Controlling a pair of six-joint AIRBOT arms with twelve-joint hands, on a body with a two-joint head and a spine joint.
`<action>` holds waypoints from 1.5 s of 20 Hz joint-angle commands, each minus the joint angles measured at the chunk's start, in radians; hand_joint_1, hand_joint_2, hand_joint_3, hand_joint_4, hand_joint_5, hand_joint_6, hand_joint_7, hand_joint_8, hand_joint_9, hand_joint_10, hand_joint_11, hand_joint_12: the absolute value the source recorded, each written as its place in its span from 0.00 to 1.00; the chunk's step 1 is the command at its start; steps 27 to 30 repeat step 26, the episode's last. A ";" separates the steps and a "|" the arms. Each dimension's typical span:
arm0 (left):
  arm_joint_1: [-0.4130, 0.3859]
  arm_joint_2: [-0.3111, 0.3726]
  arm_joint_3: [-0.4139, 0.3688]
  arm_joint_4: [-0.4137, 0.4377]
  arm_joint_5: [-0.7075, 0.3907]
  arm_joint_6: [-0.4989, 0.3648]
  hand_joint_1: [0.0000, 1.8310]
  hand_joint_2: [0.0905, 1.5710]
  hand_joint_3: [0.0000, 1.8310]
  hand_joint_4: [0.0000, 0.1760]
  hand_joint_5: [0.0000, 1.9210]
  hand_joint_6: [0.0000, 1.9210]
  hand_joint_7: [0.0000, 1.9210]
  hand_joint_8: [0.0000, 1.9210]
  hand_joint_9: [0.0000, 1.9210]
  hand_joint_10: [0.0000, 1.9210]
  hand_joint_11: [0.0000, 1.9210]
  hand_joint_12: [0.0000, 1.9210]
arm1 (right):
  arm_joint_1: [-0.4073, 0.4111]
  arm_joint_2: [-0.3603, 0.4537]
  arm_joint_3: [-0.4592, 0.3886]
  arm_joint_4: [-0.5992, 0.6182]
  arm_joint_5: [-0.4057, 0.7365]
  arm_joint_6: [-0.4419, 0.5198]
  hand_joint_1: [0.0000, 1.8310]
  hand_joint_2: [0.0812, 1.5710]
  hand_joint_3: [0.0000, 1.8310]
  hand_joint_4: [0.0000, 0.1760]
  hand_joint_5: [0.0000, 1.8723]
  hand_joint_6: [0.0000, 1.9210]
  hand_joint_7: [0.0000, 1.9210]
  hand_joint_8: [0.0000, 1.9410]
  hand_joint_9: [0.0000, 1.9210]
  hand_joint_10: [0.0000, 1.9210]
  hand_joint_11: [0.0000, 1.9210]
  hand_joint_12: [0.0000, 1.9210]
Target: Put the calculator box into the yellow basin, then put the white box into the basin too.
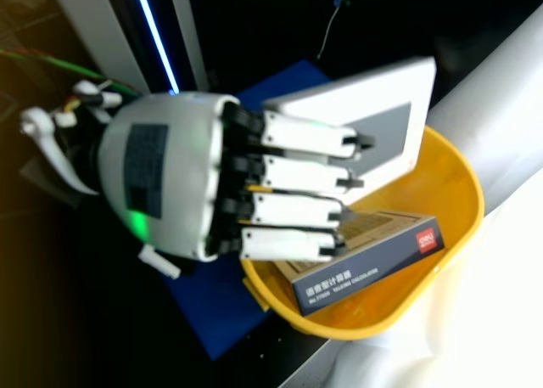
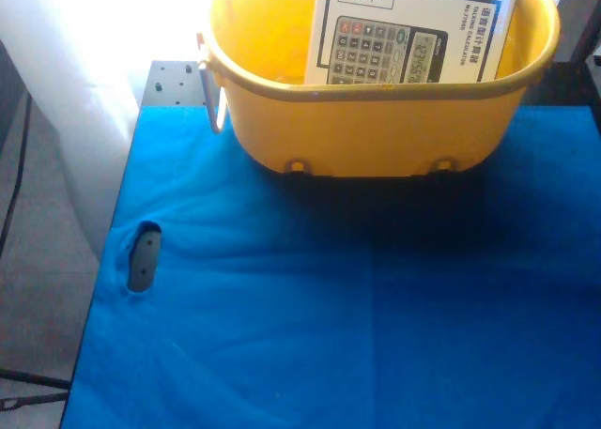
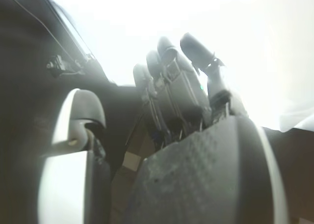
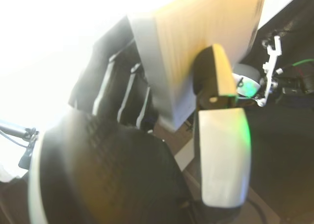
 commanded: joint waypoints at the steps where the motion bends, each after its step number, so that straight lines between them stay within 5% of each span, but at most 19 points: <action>1: -0.011 0.000 -0.002 0.015 -0.123 -0.006 0.46 0.70 0.00 0.00 0.36 0.01 0.36 0.01 0.34 0.03 0.01 0.82 | 0.017 0.001 0.012 -0.034 -0.115 0.007 0.59 0.58 0.00 0.00 0.18 0.03 0.08 0.02 0.04 0.05 0.00 0.51; 2: -0.011 0.000 -0.003 0.019 -0.124 -0.008 0.45 0.68 0.00 0.00 0.38 0.01 0.37 0.01 0.34 0.04 0.00 0.84 | 0.018 0.001 0.015 -0.034 -0.110 0.007 0.56 0.57 0.00 0.00 0.10 0.03 0.03 0.01 0.01 0.01 0.00 0.18; 3: -0.011 0.001 -0.007 0.026 -0.130 -0.010 0.44 0.68 0.00 0.00 0.38 0.01 0.37 0.01 0.33 0.03 0.00 0.84 | 0.021 0.001 0.018 -0.034 -0.105 0.007 0.54 0.55 0.00 0.00 0.07 0.02 0.01 0.00 0.00 0.00 0.00 0.04; 5: -0.011 0.001 -0.011 0.034 -0.133 -0.013 0.44 0.69 0.00 0.00 0.39 0.01 0.38 0.01 0.34 0.04 0.02 0.82 | 0.027 0.001 0.019 -0.034 -0.103 0.007 0.51 0.54 0.00 0.31 0.03 0.00 0.00 0.00 0.00 0.00 0.00 0.00; 10: 0.001 0.011 -0.014 0.036 -0.137 -0.028 0.47 0.68 0.00 0.00 0.41 0.01 0.38 0.00 0.34 0.05 0.05 0.80 | 0.038 0.001 0.016 -0.034 -0.113 0.017 0.49 0.55 0.00 0.26 0.04 0.01 0.00 0.00 0.00 0.00 0.00 0.00; 11: 0.003 0.016 -0.016 0.035 -0.138 -0.032 0.47 0.68 0.00 0.00 0.43 0.01 0.39 0.01 0.34 0.05 0.07 0.80 | 0.038 0.001 0.014 -0.034 -0.131 0.033 0.51 0.56 0.00 0.17 0.08 0.01 0.00 0.00 0.00 0.00 0.00 0.00; 12: 0.007 0.022 -0.019 0.033 -0.140 -0.038 0.46 0.69 0.00 0.00 0.44 0.02 0.39 0.01 0.34 0.05 0.05 0.81 | 0.038 0.001 0.012 -0.034 -0.150 0.058 0.50 0.56 0.00 0.24 0.11 0.02 0.00 0.00 0.00 0.00 0.00 0.00; 13: 0.009 0.027 -0.021 0.033 -0.141 -0.046 0.46 0.69 0.00 0.00 0.46 0.02 0.38 0.00 0.32 0.05 0.03 0.79 | 0.032 0.002 0.007 -0.034 -0.175 0.081 0.48 0.57 0.00 0.43 0.12 0.02 0.02 0.01 0.00 0.00 0.00 0.00; 14: 0.012 0.034 -0.026 0.033 -0.141 -0.048 0.51 0.73 0.00 0.79 0.44 0.50 0.39 0.00 0.32 0.05 0.06 0.75 | 0.019 0.003 0.000 -0.034 -0.205 0.095 0.47 0.60 0.00 0.32 0.14 0.02 0.04 0.01 0.00 0.00 0.00 0.00; 15: 0.017 0.045 -0.033 0.033 -0.144 -0.048 0.51 0.75 0.00 0.96 0.42 0.63 0.39 0.00 0.35 0.06 0.10 0.73 | 0.001 0.005 -0.009 -0.034 -0.237 0.108 0.48 0.62 0.01 0.24 0.15 0.02 0.06 0.01 0.01 0.00 0.00 0.00; 16: 0.022 0.052 -0.039 0.033 -0.150 -0.048 0.49 0.72 0.00 0.00 0.36 0.37 0.39 0.00 0.36 0.07 0.13 0.69 | -0.012 0.011 -0.016 -0.034 -0.255 0.117 0.48 0.63 0.01 0.14 0.16 0.03 0.07 0.01 0.02 0.01 0.01 0.00; 17: 0.031 0.068 -0.053 0.032 -0.163 -0.048 0.49 0.72 0.00 0.00 0.38 0.22 0.41 0.00 0.38 0.08 0.16 0.65 | -0.041 0.028 -0.035 -0.034 -0.302 0.136 0.47 0.61 0.00 0.17 0.17 0.01 0.10 0.01 0.06 0.01 0.00 0.29; 18: 0.035 0.081 -0.065 0.032 -0.175 -0.048 0.52 0.75 0.00 0.31 0.41 0.57 0.42 0.01 0.39 0.08 0.15 0.67 | -0.064 0.044 -0.059 -0.034 -0.345 0.139 0.41 0.61 0.00 0.08 0.19 0.01 0.07 0.00 0.01 0.00 0.00 0.66; 19: 0.037 0.087 -0.074 0.032 -0.182 -0.048 0.52 0.76 0.00 0.57 0.40 0.65 0.43 0.01 0.39 0.09 0.14 0.69 | -0.081 0.051 -0.074 -0.034 -0.380 0.141 0.40 0.62 0.00 0.00 0.21 0.01 0.10 0.29 0.00 0.59 0.00 0.93; 20: 0.040 0.096 -0.084 0.034 -0.189 -0.048 0.53 0.76 0.00 0.52 0.40 0.67 0.42 0.01 0.39 0.09 0.13 0.70 | -0.098 0.059 -0.091 -0.034 -0.421 0.142 0.37 0.62 0.00 0.00 0.20 0.02 0.09 0.59 0.03 0.88 0.11 0.99; 22: 0.063 0.110 -0.099 0.035 -0.207 -0.048 0.54 0.76 0.00 0.28 0.40 0.67 0.43 0.01 0.38 0.10 0.11 0.73 | -0.138 0.066 -0.119 -0.034 -0.483 0.148 0.34 0.68 0.00 0.00 0.17 0.25 0.12 0.41 0.03 0.67 0.00 1.00; 23: 0.072 0.113 -0.105 0.035 -0.217 -0.048 0.53 0.76 0.00 0.45 0.41 0.67 0.43 0.01 0.38 0.10 0.13 0.70 | -0.157 0.071 -0.130 -0.034 -0.508 0.149 0.36 0.70 0.00 0.27 0.21 0.29 0.16 0.24 0.02 0.48 0.00 0.89; 24: 0.088 0.121 -0.117 0.035 -0.239 -0.051 0.51 0.76 0.00 0.71 0.40 0.68 0.43 0.01 0.38 0.10 0.14 0.68 | -0.186 0.084 -0.152 -0.034 -0.557 0.150 0.39 0.71 0.00 0.70 0.20 0.26 0.22 0.08 0.07 0.33 0.00 0.78; 30: 0.116 0.135 -0.136 0.039 -0.277 -0.063 0.51 0.76 0.00 0.77 0.40 0.68 0.44 0.01 0.37 0.10 0.13 0.67 | -0.231 0.099 -0.180 -0.034 -0.610 0.150 0.39 0.71 0.00 0.72 0.21 0.25 0.23 0.05 0.08 0.30 0.00 0.78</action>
